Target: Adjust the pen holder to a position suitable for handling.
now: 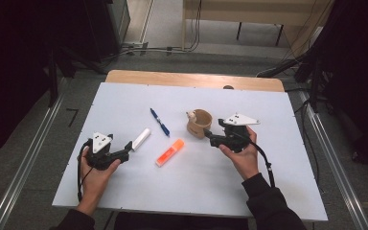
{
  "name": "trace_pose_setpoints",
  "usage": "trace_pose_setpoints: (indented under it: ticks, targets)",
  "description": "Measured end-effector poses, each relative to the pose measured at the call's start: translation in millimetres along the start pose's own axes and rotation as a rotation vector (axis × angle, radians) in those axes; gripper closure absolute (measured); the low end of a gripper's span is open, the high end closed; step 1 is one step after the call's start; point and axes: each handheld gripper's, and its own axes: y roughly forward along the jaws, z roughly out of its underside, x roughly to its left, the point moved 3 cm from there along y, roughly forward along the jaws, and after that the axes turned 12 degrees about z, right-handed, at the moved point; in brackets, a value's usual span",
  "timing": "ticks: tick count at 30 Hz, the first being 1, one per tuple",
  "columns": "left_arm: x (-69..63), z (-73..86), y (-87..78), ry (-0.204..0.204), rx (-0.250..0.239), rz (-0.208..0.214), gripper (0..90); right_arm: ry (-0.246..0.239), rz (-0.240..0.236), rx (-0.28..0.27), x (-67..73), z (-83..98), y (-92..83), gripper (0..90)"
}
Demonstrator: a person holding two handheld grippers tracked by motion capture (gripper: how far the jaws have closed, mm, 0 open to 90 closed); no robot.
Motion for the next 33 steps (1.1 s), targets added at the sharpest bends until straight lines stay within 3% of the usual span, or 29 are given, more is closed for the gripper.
trace_pose_setpoints:
  ticks: [8, 15, 33]
  targets:
    - [0.9, -1.7, 7.6, 0.001, 0.018, 0.013, 23.3, 0.016, 0.019, 0.011, -13.1, 9.9, -8.7, 28.3]
    - [-3.4, -0.4, 13.2, 0.033, 0.041, 0.014, 23.3, 0.029, 0.033, 0.014, -21.4, 14.7, -14.2, 28.0]
    - [-6.2, 0.5, 27.5, 0.011, 0.05, 0.027, 21.3, 0.064, 0.041, 0.013, -31.9, 18.9, -18.7, 27.0]
